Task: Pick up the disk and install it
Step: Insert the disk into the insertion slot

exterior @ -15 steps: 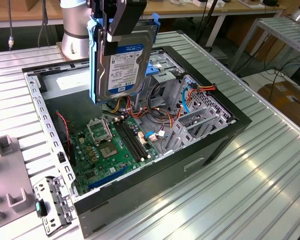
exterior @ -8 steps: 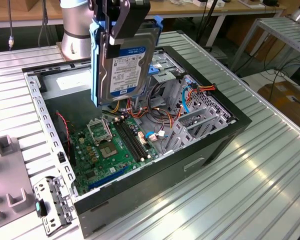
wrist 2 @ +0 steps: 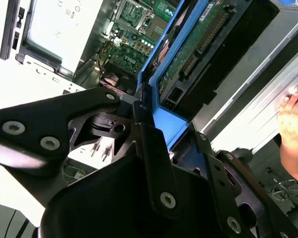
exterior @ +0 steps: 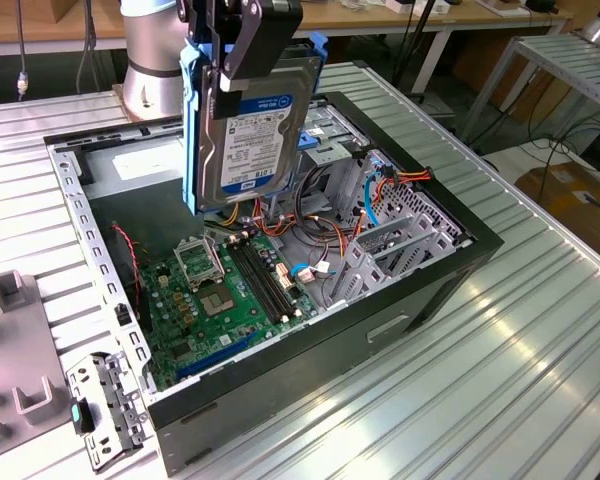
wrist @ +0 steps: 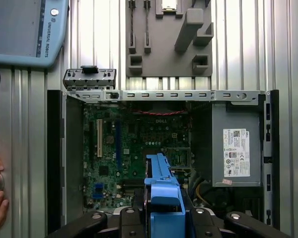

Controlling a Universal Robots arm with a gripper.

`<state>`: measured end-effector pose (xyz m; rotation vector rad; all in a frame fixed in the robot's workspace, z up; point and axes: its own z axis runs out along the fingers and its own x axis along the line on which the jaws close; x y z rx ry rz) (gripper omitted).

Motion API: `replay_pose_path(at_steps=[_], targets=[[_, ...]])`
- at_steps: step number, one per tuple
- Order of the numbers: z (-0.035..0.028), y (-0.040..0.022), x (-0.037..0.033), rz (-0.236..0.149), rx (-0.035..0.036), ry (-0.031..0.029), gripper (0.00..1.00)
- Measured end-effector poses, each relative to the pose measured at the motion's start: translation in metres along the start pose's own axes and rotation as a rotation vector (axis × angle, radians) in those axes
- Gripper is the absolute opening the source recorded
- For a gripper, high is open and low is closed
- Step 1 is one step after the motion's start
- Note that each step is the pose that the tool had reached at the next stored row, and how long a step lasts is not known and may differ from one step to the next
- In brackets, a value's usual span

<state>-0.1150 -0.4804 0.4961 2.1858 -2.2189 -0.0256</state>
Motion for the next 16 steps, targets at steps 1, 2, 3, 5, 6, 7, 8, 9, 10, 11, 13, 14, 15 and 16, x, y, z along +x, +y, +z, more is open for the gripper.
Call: replay_pose_path(at_steps=[1,2,3,5,6,7,8,9,10,11,13,14,15,16], targets=[[0.0,0.0,0.0004,0.0,0.0,0.0,0.37],[0.0,-0.0001,0.0008,0.0,0.0,0.0001,0.37],[0.0,-0.0001,0.0014,0.0,0.0,0.0,0.37],[0.0,-0.0001,0.003,0.0,0.0,0.0,0.37],[0.0001,0.0,0.0035,0.0,0.0,0.0,0.37],[0.0001,-0.0001,0.0046,0.0,0.0,0.0,0.37],[0.0001,-0.0001,0.0056,0.0,0.0,0.0,0.37],[0.0002,-0.0002,0.01,0.0,0.0,0.0001,0.37],[0.0004,-0.0003,0.0161,0.0,0.0,0.0,0.37],[0.0005,-0.0003,0.0189,0.0,0.0,0.0,0.37],[0.0008,-0.0005,0.0316,0.0,0.0,0.0,0.37],[0.0009,-0.0006,0.0348,0.0,0.0,-0.0001,0.37],[0.0009,-0.0008,0.0378,0.0,0.0,0.0001,0.37],[0.001,-0.0013,0.0418,0.0,0.0,0.0001,0.37]])
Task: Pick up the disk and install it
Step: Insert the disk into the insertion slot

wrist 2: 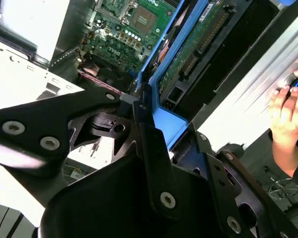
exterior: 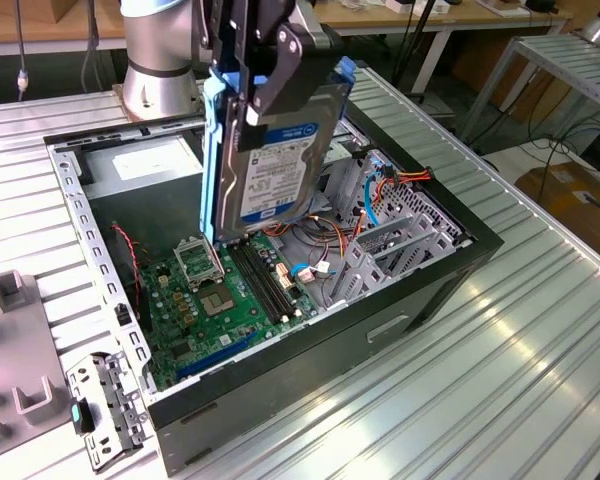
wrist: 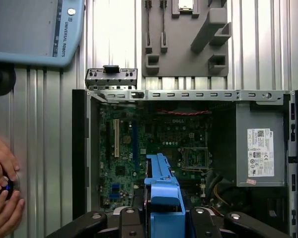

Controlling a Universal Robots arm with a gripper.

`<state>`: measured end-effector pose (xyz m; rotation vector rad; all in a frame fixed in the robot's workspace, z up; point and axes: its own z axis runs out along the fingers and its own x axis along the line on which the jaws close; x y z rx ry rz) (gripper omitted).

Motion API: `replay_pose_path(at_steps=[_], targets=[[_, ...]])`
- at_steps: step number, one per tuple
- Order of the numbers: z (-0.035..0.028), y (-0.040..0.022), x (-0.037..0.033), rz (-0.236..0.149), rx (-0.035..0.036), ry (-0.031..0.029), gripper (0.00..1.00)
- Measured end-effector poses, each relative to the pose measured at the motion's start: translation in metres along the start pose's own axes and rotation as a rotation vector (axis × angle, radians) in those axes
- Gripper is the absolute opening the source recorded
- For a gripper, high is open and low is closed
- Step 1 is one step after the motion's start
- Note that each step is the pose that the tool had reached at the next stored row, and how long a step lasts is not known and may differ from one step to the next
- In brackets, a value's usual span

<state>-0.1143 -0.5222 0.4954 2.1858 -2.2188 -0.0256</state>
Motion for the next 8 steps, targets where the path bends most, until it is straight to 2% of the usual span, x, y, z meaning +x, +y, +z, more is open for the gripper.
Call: replay_pose_path(at_steps=[4,6,8], targets=[[0.0001,-0.0057,0.0065,0.0,0.0001,-0.0001,0.37],[0.0,-0.0167,0.01,0.0,0.0001,-0.0002,0.37],[-0.0002,-0.0244,0.0112,0.0,0.0,0.0,0.37]])
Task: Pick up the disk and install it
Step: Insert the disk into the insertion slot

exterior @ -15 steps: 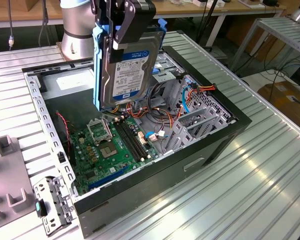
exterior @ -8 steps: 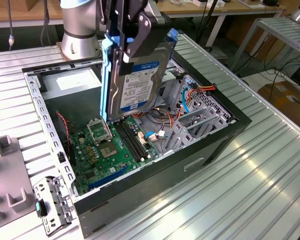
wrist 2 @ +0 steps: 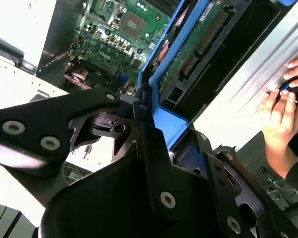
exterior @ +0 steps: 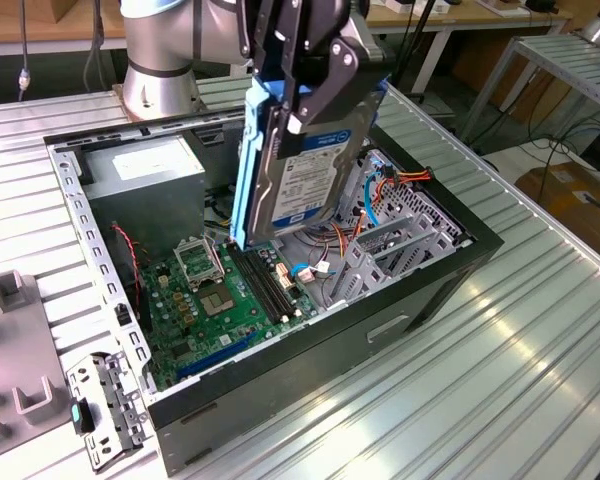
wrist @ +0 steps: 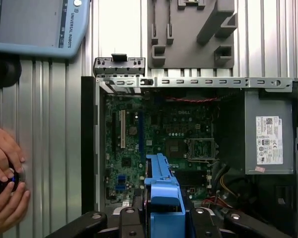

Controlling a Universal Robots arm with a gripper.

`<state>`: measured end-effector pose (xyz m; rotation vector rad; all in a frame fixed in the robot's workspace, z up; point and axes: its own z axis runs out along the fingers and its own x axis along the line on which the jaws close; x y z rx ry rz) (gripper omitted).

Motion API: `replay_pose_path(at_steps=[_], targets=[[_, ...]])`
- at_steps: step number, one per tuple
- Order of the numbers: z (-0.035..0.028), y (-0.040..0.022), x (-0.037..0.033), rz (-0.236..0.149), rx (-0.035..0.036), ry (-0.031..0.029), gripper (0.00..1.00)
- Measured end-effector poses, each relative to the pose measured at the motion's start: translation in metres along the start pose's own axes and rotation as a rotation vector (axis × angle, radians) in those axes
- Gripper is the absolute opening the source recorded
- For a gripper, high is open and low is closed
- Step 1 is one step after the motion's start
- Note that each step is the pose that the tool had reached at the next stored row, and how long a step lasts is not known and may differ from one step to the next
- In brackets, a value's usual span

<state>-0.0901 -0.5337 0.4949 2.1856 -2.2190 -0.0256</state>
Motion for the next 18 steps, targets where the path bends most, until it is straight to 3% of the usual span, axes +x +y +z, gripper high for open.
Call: replay_pose_path(at_steps=[6,8,18], targets=[[-0.0003,-0.0204,0.0028,0.0,0.0001,0.0,0.37],[-0.0005,-0.0317,0.004,0.0,0.0001,-0.0001,0.37],[-0.0011,-0.0615,0.0062,0.0,0.0,-0.0001,0.37]])
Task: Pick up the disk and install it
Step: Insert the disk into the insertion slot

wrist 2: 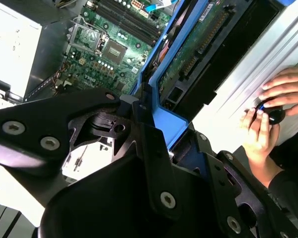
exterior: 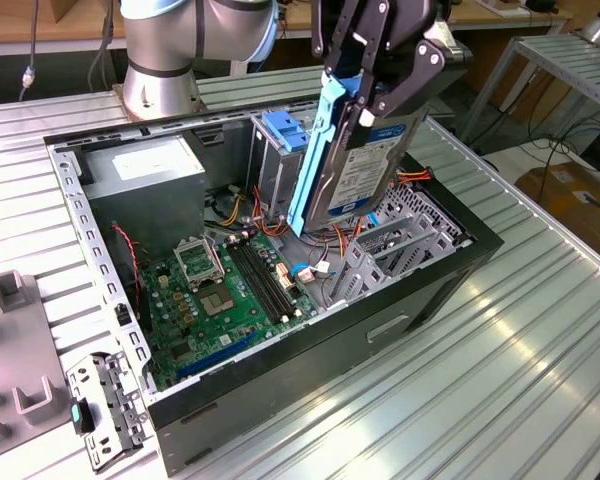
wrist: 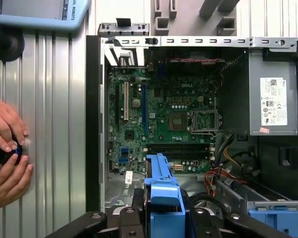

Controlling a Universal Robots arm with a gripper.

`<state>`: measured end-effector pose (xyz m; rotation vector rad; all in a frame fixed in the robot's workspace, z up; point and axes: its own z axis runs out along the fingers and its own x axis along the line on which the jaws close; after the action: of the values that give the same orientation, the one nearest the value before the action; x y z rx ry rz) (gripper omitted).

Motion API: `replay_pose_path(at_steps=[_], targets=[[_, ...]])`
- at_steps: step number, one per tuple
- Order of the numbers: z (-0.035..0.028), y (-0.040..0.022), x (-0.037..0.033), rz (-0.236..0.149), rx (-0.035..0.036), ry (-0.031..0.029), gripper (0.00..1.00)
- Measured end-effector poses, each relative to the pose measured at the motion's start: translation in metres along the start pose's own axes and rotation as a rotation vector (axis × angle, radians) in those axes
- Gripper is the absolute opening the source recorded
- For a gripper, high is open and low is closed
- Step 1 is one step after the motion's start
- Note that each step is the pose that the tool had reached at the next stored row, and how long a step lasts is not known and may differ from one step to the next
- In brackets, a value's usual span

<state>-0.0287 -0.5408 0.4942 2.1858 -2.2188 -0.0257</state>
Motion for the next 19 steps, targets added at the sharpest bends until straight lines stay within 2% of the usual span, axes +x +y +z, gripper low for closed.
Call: replay_pose_path(at_steps=[1,14,19], targets=[[-0.0001,-0.0018,0.0,0.0,0.0,0.0,0.37],[0.0,-0.0025,0.0,0.0,0.0,0.0,0.37],[0.0016,-0.0055,0.0062,0.0,0.0001,-0.0002,0.37]])
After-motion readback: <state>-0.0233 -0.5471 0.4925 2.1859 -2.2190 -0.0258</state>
